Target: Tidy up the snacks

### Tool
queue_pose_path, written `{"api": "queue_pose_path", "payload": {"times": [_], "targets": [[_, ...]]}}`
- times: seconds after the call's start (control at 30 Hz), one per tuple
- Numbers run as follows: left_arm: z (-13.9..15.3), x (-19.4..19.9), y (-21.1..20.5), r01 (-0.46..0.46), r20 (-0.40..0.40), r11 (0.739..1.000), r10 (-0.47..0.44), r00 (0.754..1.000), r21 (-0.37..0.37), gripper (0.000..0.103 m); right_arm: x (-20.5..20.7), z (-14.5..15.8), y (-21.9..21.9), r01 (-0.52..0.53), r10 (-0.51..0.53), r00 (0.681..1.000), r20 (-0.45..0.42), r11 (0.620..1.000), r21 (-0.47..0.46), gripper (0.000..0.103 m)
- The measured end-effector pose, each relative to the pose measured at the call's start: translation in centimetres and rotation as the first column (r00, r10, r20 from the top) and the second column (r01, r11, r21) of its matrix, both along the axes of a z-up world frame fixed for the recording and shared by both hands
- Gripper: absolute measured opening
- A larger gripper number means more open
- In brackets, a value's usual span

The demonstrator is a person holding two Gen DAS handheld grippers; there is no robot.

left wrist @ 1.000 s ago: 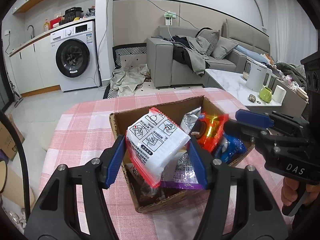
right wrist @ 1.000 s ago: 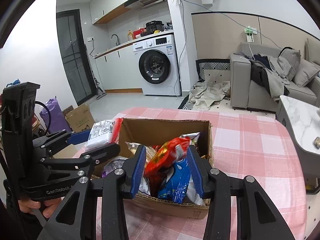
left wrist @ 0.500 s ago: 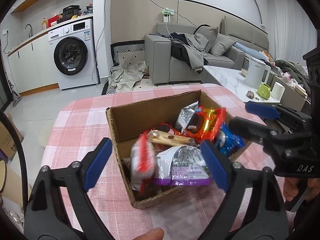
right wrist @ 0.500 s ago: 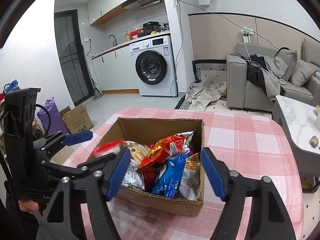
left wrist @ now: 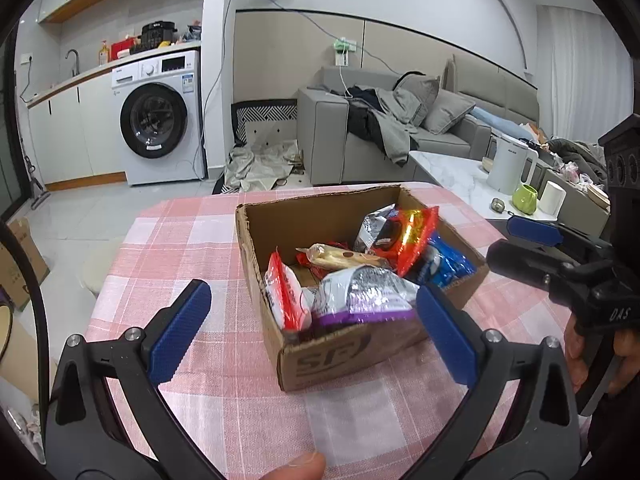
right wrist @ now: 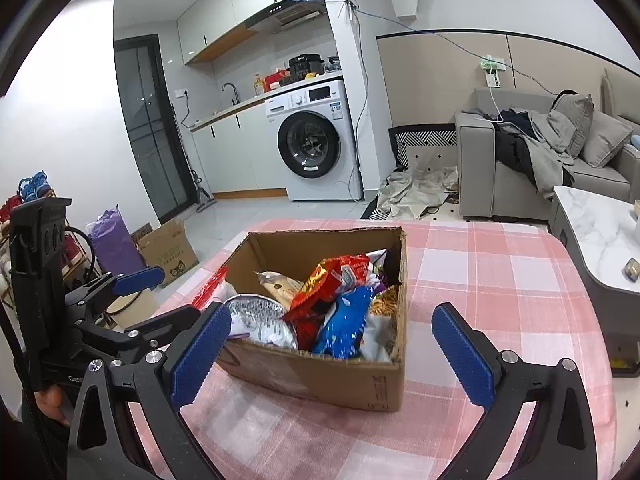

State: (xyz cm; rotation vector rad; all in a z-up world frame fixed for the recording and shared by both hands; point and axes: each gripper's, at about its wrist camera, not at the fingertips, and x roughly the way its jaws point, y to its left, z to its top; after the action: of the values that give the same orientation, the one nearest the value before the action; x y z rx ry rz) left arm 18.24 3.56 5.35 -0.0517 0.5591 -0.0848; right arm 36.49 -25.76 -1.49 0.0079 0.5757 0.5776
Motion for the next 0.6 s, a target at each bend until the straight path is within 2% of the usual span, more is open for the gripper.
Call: {"api": "queue_pose_path", "payload": {"times": [0.3, 0.6], "targets": [[-0.5, -3.2, -0.3, 0.014, 0.023, 1.0, -0.015, 1.0, 0.018, 0.102, -2.1, -1.2, -1.0, -0.007, 0.007, 1.0, -0.002, 1.0, 0.017, 0.103], [-1.7, -5.9, -0.3, 0.001, 0.075, 1.0, -0.001, 0.997, 0.009, 0.102, -4.7, -2.4, -1.9, -0.017, 0.015, 0.998, 0.069, 0.999, 0.034, 0.103]]}}
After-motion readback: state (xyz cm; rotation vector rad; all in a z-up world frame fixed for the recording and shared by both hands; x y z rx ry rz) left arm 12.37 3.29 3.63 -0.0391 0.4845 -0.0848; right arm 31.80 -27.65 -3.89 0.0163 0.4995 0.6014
